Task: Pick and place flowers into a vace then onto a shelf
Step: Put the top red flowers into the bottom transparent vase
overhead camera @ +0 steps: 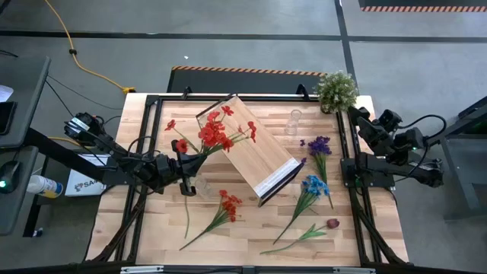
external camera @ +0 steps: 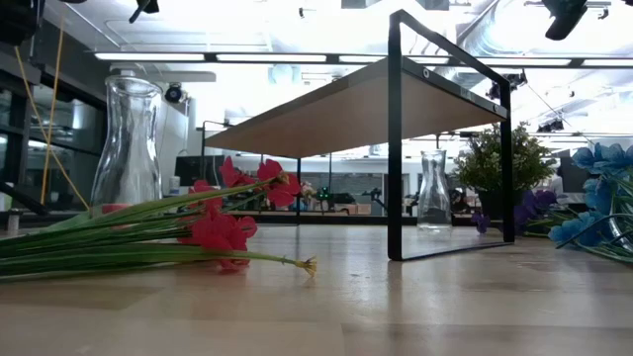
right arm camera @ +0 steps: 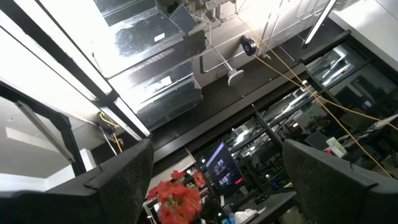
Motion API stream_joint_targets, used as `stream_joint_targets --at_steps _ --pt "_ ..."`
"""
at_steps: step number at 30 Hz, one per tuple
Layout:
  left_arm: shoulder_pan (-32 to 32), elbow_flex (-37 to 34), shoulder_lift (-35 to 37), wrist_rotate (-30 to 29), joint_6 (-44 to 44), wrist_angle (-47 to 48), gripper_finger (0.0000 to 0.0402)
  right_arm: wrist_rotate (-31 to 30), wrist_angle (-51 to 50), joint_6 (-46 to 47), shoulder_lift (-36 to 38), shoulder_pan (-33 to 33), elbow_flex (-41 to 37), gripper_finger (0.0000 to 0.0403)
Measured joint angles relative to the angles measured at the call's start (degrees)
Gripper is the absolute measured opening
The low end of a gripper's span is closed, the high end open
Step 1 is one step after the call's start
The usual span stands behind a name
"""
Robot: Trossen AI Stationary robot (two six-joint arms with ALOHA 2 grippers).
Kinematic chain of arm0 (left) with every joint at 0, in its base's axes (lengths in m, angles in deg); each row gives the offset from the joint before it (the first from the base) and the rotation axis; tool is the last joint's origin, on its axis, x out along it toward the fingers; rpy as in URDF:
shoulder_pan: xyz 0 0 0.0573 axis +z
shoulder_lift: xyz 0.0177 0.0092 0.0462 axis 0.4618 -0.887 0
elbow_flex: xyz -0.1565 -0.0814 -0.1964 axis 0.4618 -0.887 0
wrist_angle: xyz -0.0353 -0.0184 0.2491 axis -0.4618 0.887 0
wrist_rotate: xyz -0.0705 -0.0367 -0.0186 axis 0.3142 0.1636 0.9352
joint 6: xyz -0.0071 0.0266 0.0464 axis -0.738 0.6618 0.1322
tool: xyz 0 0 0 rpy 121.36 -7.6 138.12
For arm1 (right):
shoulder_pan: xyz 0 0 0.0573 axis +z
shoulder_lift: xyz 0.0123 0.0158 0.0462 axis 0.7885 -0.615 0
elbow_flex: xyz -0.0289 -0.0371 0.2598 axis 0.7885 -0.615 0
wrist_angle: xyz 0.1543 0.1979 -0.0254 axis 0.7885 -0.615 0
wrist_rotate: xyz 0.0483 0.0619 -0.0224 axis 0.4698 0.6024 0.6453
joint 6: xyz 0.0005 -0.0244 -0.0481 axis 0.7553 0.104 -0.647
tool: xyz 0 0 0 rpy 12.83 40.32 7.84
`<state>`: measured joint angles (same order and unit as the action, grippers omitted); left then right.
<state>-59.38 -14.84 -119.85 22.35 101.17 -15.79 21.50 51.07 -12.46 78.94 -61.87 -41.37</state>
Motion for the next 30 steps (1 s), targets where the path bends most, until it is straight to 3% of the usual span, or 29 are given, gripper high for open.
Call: stream_joint_targets --at_steps 6,15,23,30 --pt "0.00 -0.35 4.99 1.35 6.56 -0.02 0.0043 0.02 0.00 0.44 0.00 0.00 0.00 0.0344" --pt "0.02 -7.34 13.61 14.00 5.13 -0.02 0.0043 -0.16 0.00 0.44 0.02 0.00 0.00 0.0344" --pt "0.04 -7.46 13.77 18.27 5.10 -0.02 0.0043 -0.86 -0.02 0.36 0.00 0.00 0.00 0.0344" --pt "0.02 -7.48 10.42 17.37 2.08 -0.04 0.0043 -1.49 -0.04 -0.07 0.00 0.00 0.00 0.0344"
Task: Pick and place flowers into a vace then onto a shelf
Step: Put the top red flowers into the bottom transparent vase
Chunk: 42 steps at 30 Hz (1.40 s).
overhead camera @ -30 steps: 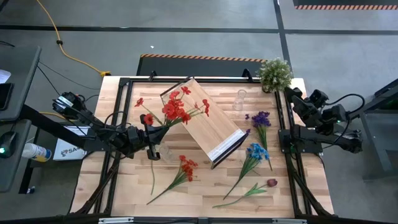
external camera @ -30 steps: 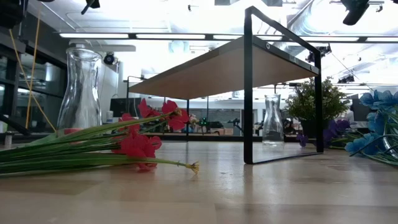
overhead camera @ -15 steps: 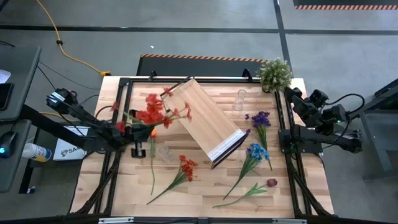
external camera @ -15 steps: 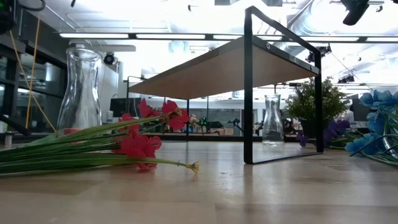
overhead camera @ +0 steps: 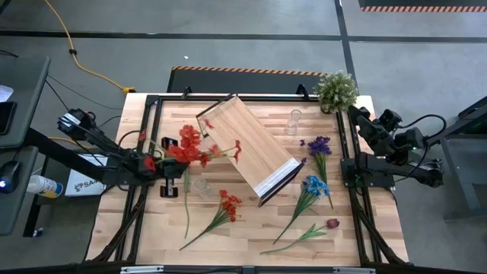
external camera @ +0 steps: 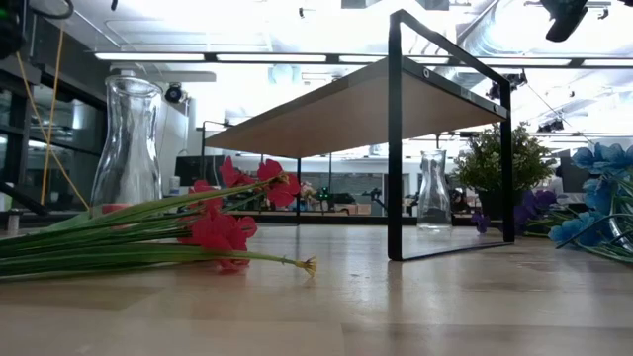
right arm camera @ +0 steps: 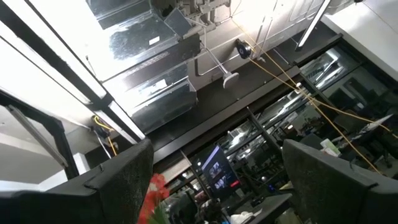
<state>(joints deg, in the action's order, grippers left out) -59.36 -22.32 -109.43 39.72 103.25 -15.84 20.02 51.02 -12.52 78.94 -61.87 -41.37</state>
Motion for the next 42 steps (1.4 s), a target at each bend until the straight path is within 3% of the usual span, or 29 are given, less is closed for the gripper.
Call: stream_joint_targets --at_steps 21,36,42 --pt "0.00 -0.04 -5.69 -5.42 -6.03 -0.04 0.0043 0.04 -0.88 0.07 0.00 0.00 0.00 0.0344" --pt "0.00 6.00 -5.67 6.80 0.73 -0.04 0.0043 0.75 -0.87 0.74 0.00 0.00 0.00 0.0344" --pt "-0.02 6.81 -1.07 9.72 4.16 -0.04 0.0043 0.90 -0.85 1.10 0.00 0.00 0.00 0.0344"
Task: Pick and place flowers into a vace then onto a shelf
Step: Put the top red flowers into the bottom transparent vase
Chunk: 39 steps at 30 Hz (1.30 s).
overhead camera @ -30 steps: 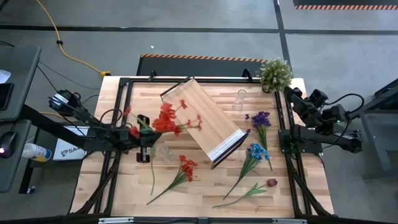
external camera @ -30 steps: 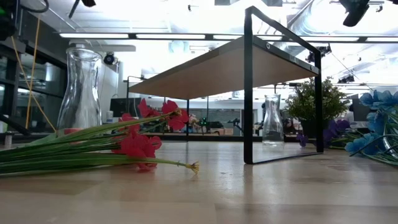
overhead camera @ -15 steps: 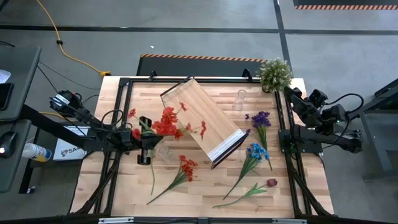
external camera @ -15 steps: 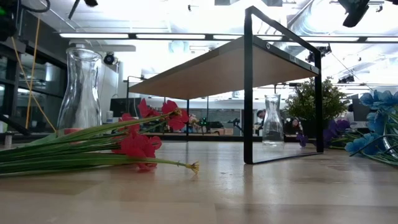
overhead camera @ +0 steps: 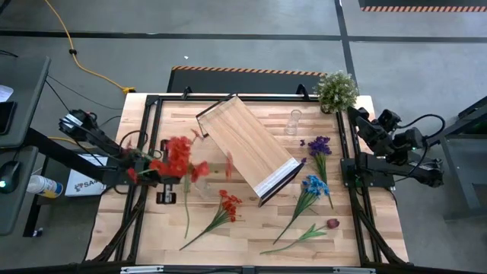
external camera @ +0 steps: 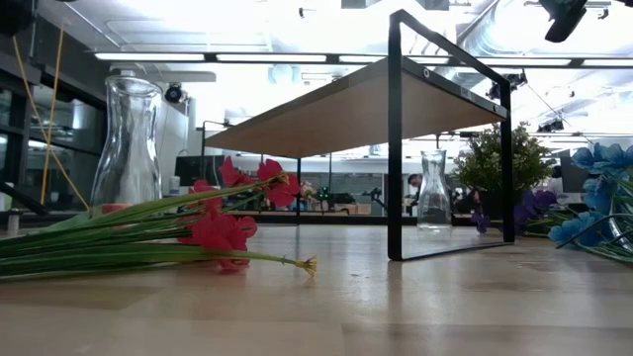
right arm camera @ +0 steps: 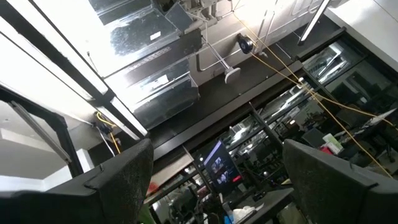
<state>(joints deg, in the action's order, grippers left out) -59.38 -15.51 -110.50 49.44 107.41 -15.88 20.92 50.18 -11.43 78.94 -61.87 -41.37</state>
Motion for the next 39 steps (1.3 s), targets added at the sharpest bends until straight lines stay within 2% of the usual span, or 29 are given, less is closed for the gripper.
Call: stream_joint_targets --at_steps 4,14,23,29,33,39 --pt "0.00 -0.98 3.73 0.49 2.50 -0.01 0.0043 0.02 0.03 0.75 0.00 0.00 0.00 0.0344" --pt "0.00 -10.23 16.20 -0.12 3.39 0.00 0.0043 -1.21 0.28 0.94 0.00 0.00 0.00 0.0344" --pt "0.00 -17.68 26.53 2.47 3.52 0.00 0.0043 -3.51 0.02 0.62 0.00 0.00 0.00 0.0344" --pt "0.00 -20.70 28.19 3.44 3.30 0.05 0.0043 -3.95 -0.03 -0.46 0.00 0.00 0.00 0.0344" --pt "0.00 -20.93 28.20 1.35 1.17 1.91 0.0043 -5.03 -0.87 -0.59 0.00 0.00 0.00 0.0344" --pt "0.00 -20.95 25.65 1.83 -1.19 3.15 0.0043 -4.99 -1.85 -0.59 0.00 0.00 -0.01 0.0344"
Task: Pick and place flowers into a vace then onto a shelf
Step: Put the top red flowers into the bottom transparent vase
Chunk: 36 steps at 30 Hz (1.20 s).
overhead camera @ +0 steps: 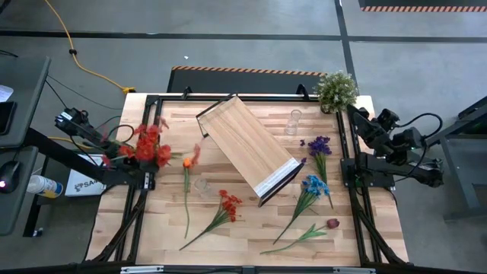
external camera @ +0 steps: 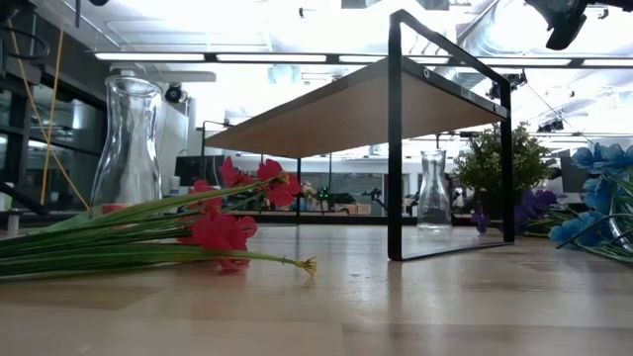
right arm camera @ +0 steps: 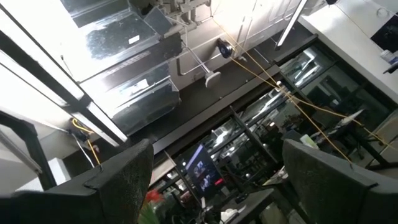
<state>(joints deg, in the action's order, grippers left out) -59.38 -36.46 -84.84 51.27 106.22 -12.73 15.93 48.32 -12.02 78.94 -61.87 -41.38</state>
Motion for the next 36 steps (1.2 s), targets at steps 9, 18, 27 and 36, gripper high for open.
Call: stream_joint_targets --at_steps 9,18,27,36 --pt "0.00 2.99 -6.31 1.76 -4.13 -0.93 0.0043 0.00 -0.20 0.60 -0.02 0.00 -0.01 0.0344" --pt "0.04 10.13 -17.56 2.93 -5.09 -2.95 0.0043 0.00 -0.39 0.63 -0.01 0.00 0.00 0.0344" --pt "0.04 14.15 -25.53 -1.37 -6.04 -3.00 0.0043 0.20 -0.68 1.61 -0.09 0.00 0.00 0.0344" --pt "0.07 16.27 -32.30 -7.65 -9.57 -3.04 0.0043 0.31 -0.69 2.76 -0.09 0.00 -0.01 0.0344"
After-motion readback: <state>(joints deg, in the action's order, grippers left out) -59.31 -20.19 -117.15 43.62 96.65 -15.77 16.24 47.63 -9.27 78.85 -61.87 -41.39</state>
